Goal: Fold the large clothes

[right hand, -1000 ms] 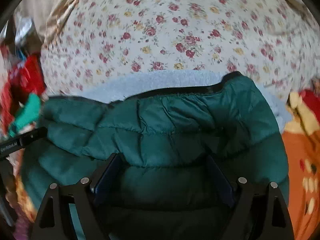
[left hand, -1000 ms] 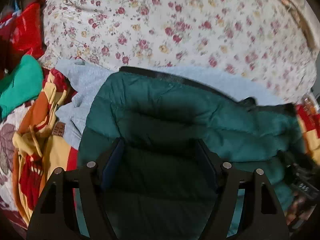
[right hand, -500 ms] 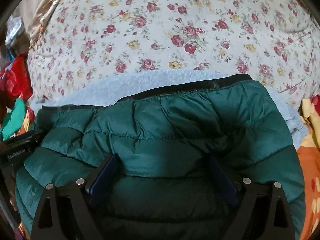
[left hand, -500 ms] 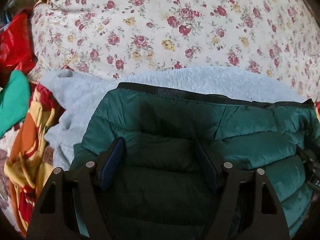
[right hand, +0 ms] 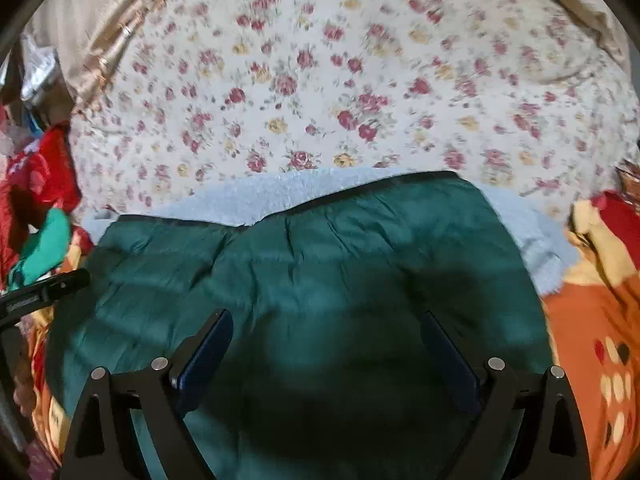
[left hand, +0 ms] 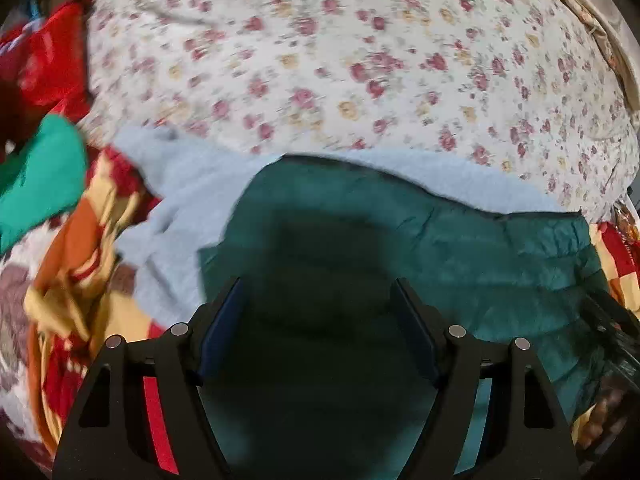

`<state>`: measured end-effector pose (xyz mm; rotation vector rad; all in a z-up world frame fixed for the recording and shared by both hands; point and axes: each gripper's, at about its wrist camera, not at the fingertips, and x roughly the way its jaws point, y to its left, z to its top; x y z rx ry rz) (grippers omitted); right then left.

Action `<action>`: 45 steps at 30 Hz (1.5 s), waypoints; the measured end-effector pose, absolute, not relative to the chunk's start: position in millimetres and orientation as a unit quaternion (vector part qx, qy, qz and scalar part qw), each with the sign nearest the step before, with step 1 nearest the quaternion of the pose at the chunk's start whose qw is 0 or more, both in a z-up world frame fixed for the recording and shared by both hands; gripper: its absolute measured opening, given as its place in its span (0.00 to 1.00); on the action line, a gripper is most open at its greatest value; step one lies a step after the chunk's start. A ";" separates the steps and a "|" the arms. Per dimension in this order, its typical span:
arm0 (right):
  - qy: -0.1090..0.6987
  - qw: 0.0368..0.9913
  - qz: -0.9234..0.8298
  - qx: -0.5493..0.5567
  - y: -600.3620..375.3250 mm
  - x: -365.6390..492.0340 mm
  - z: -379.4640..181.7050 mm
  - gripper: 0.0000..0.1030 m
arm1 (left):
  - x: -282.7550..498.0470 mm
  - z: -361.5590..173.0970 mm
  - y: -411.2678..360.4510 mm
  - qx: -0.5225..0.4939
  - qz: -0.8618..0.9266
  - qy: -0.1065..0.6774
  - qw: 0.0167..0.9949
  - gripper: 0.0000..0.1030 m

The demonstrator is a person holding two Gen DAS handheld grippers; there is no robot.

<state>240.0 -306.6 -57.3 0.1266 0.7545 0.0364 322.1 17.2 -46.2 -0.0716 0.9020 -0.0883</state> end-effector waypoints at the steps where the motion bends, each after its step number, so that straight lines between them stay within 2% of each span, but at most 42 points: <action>1: 0.367 0.928 0.009 0.058 -310.3 231.1 -61.3 0.92 | 319.5 -49.2 22.4 -0.037 -0.038 0.436 0.899 0.73; 3: 0.365 0.929 -0.006 0.052 -318.8 220.9 -74.3 0.92 | 316.2 -61.3 34.7 -0.038 -0.020 0.439 0.898 0.73; 5: 0.363 0.930 -0.007 0.053 -324.1 220.5 -84.3 0.92 | 320.6 -74.4 44.8 -0.057 -0.026 0.450 0.891 0.79; 7: 0.363 0.930 -0.009 0.049 -325.3 222.2 -87.5 0.94 | 324.6 -81.3 51.1 -0.083 -0.030 0.460 0.884 0.80; 10: 0.378 0.924 -0.016 0.051 -324.2 228.5 -81.7 0.94 | 324.1 -76.2 54.9 -0.107 -0.028 0.467 0.877 0.79; 15: 0.371 0.925 -0.007 0.080 -328.5 198.6 -65.3 0.94 | 295.4 -56.3 57.5 -0.087 -0.026 0.458 0.884 0.79; 24: 0.363 0.921 0.016 0.139 -320.4 108.3 -49.7 0.94 | 207.0 -36.5 58.5 -0.055 -0.013 0.438 0.897 0.79; 34: 0.387 0.891 0.061 0.229 -280.8 35.4 -66.6 0.94 | 88.8 -28.1 14.5 -0.039 -0.026 0.418 0.907 0.79; 38: 0.383 0.898 0.066 0.208 -261.0 17.5 -57.8 0.94 | 48.0 -21.7 4.9 -0.050 -0.040 0.421 0.905 0.79; 45: 0.328 0.929 0.048 0.163 -243.0 -13.0 -21.6 0.94 | -2.0 10.1 -7.4 -0.016 -0.034 0.362 0.931 0.79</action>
